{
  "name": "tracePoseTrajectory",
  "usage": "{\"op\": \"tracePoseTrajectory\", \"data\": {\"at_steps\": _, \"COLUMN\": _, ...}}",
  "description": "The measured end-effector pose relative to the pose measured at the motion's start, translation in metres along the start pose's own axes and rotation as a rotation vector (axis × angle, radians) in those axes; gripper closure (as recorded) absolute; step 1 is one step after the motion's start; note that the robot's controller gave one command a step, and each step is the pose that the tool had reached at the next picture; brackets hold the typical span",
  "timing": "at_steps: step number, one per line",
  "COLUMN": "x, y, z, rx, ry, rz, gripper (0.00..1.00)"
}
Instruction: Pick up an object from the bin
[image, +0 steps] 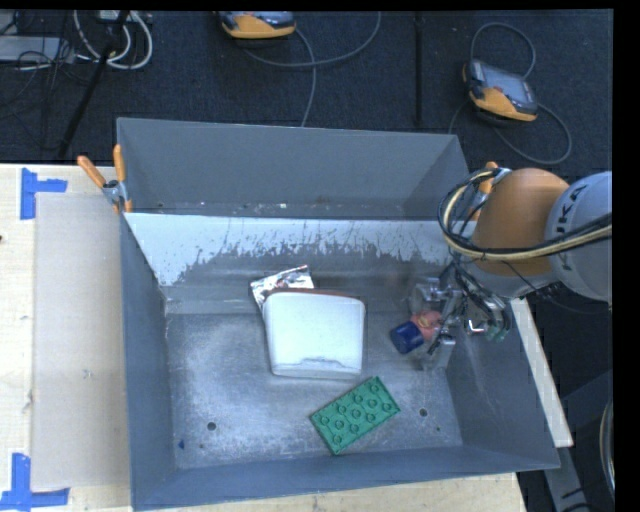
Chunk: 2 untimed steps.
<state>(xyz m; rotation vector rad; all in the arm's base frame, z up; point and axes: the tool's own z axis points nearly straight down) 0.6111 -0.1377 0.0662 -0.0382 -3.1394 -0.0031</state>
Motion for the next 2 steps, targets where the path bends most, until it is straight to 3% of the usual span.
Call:
{"op": "tracePoseTrajectory", "data": {"at_steps": 1, "x": -0.001, "y": 0.000, "z": -0.005, "rx": 0.001, "ry": -0.001, "rz": -0.004, "gripper": 1.00}}
{"op": "tracePoseTrajectory", "data": {"at_steps": 2, "x": 0.049, "y": -0.003, "z": -0.158, "rx": 0.004, "ry": -0.009, "rz": -0.015, "gripper": 1.00}}
